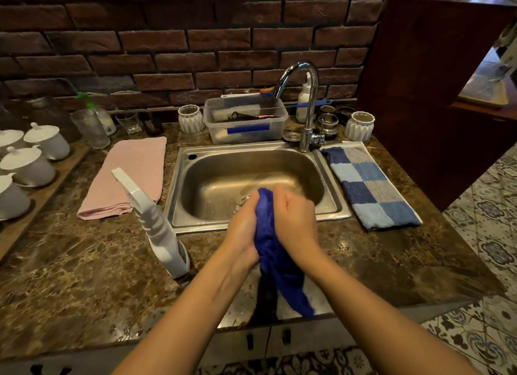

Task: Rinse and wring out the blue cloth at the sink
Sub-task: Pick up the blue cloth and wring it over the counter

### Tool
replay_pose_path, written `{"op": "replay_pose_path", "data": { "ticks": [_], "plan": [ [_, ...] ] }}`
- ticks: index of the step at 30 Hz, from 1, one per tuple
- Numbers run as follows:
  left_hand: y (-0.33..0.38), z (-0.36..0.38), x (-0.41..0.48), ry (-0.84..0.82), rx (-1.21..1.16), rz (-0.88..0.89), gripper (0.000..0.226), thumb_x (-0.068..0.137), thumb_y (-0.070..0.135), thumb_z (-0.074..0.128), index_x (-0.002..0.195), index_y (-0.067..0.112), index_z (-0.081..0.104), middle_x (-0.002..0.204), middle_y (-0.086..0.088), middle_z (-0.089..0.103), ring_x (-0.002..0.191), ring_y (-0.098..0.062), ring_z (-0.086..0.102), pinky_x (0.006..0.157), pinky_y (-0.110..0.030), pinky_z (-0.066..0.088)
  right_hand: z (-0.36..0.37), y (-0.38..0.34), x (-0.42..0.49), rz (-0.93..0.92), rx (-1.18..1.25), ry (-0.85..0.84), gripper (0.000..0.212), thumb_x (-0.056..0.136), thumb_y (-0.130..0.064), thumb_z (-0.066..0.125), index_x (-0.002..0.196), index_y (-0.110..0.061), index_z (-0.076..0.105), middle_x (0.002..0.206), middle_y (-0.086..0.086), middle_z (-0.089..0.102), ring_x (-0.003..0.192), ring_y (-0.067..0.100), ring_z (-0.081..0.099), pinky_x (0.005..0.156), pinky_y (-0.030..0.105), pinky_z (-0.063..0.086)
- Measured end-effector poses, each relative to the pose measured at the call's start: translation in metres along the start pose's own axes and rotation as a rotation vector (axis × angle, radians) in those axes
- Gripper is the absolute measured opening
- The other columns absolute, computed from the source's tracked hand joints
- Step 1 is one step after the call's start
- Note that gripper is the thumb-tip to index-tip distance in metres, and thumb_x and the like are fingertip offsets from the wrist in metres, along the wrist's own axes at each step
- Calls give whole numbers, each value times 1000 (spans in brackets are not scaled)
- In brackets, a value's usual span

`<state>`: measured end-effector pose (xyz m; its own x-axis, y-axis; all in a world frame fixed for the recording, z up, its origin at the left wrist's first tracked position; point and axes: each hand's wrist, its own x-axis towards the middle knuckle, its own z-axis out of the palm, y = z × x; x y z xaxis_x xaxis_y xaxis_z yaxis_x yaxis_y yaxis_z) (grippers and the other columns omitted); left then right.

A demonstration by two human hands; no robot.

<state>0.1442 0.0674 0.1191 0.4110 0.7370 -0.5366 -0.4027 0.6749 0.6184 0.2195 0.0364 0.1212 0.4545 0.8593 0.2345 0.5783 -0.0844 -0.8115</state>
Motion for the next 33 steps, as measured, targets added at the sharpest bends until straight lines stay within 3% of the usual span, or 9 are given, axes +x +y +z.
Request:
{"op": "replay_pose_path", "data": {
  "ticks": [4, 8, 14, 17, 21, 25, 29, 31, 33],
  "plan": [
    [-3, -1, 4, 55, 7, 47, 40, 97, 31, 43, 63, 12, 53, 47, 1, 56, 42, -8, 55, 44, -16, 47, 1, -19, -27, -107, -207, -26, 48, 98, -33, 32, 64, -11, 57, 65, 10, 60, 64, 26, 56, 58, 32, 34],
    [-6, 8, -6, -16, -7, 23, 32, 95, 36, 47, 90, 10, 65, 75, -8, 65, 73, -19, 64, 70, -33, 53, -4, -19, 11, -71, -110, 1, 49, 99, -31, 33, 53, -18, 41, 54, 1, 47, 58, 21, 47, 59, 31, 29],
    [12, 5, -4, 22, -27, 30, 40, 94, 40, 46, 76, 8, 63, 54, -5, 67, 53, -15, 63, 56, -26, 51, -4, -7, -14, -80, -86, -12, 47, 96, -35, 31, 51, -21, 35, 52, 3, 46, 52, 21, 46, 53, 36, 34],
    [6, 7, -5, 35, -60, 39, 42, 96, 34, 44, 64, 11, 57, 47, -1, 57, 42, -10, 56, 48, -19, 48, -1, -20, -20, -189, -266, 37, 46, 96, -36, 30, 60, -15, 49, 63, 10, 60, 60, 26, 53, 55, 32, 30],
    [-6, 11, -12, -37, -38, 13, 37, 95, 36, 48, 108, 4, 64, 84, -10, 64, 80, -21, 61, 85, -35, 49, -7, -13, 27, -50, -240, 21, 48, 98, -31, 33, 54, -17, 40, 57, 3, 48, 63, 22, 48, 59, 31, 29],
    [4, 7, -16, -142, -20, -52, 44, 95, 41, 44, 112, 6, 63, 97, -13, 70, 88, -24, 65, 81, -37, 53, -9, 15, 44, 28, -214, -114, 48, 98, -35, 35, 52, -20, 38, 54, -3, 41, 59, 18, 44, 59, 32, 32],
    [17, -6, -14, -210, -77, -75, 49, 94, 45, 44, 119, 7, 63, 114, -17, 68, 102, -30, 65, 88, -43, 49, -33, 16, 38, 93, 101, -250, 25, 98, -36, 36, 92, -19, 53, 79, -12, 52, 74, 1, 49, 62, 18, 35],
    [22, -10, -13, -235, -127, -66, 51, 92, 46, 44, 117, 6, 63, 109, -18, 69, 95, -30, 68, 83, -44, 52, -41, 14, 26, 24, 228, -452, 24, 98, -35, 36, 115, -23, 48, 104, -14, 53, 96, -3, 50, 78, 13, 39],
    [26, -11, -12, -254, -157, -53, 50, 91, 48, 44, 105, 4, 65, 95, -19, 71, 81, -30, 71, 73, -43, 58, -38, 18, 11, -116, 262, -599, 46, 91, -39, 50, 133, -25, 39, 131, -8, 46, 122, 1, 44, 101, 17, 36]
  ]
}}
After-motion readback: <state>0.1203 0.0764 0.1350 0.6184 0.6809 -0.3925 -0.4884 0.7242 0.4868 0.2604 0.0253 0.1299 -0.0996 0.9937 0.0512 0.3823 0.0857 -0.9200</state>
